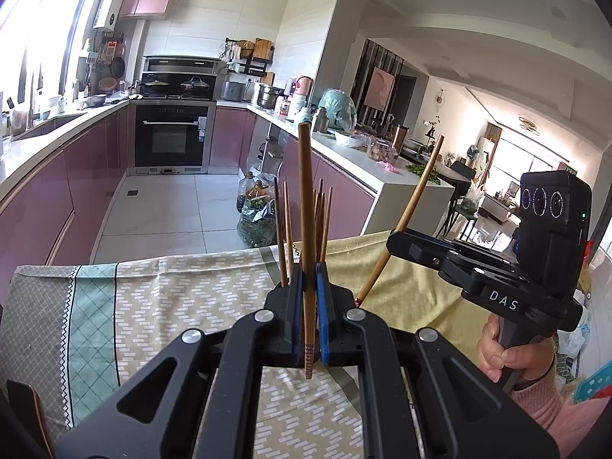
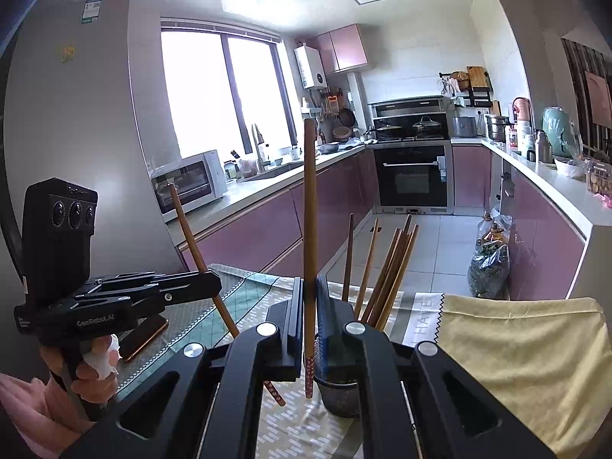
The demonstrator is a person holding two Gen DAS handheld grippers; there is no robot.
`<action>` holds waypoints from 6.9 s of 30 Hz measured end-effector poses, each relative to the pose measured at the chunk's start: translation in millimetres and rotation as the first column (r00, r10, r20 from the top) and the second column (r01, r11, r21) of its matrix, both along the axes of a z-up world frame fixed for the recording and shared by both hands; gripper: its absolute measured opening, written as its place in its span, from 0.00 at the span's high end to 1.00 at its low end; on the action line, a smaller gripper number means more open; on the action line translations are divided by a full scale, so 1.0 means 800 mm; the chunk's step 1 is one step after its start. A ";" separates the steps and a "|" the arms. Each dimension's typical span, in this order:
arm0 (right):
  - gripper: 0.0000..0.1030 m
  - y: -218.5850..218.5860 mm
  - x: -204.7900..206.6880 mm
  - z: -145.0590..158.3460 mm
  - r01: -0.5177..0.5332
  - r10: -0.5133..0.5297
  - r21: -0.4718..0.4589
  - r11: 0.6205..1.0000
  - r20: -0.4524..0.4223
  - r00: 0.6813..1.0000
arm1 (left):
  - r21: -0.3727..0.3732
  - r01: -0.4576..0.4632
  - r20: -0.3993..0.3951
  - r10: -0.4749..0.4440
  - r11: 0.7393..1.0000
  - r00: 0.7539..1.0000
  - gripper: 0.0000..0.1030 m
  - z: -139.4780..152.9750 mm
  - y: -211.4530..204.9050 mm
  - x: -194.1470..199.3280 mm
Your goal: Organize utensils
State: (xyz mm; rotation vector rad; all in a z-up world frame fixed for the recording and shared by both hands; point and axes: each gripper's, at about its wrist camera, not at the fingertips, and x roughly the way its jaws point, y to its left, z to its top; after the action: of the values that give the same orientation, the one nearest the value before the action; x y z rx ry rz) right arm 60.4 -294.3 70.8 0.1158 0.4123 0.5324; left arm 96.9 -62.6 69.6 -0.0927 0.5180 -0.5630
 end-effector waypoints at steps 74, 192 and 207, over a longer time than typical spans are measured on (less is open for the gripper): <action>0.94 0.000 0.041 -0.006 0.049 -0.049 0.005 0.999 -0.047 0.998 | 0.013 -0.015 0.019 0.015 1.000 1.000 0.93 0.025 -0.022 0.032; 0.94 -0.007 0.048 -0.056 0.049 -0.050 -0.008 0.999 -0.121 0.991 | 0.105 -0.004 -0.082 0.013 0.994 0.997 0.93 -0.024 -0.038 0.053; 0.94 0.001 0.058 -0.053 0.048 -0.051 -0.018 0.999 -0.143 0.988 | 0.121 0.006 -0.094 0.005 0.993 0.996 0.93 -0.020 -0.052 0.060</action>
State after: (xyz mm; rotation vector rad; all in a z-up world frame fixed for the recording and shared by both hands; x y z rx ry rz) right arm 107.2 -293.2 28.1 0.1503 0.5520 0.4735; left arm 145.0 -104.5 54.0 -0.0031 0.6429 -0.5279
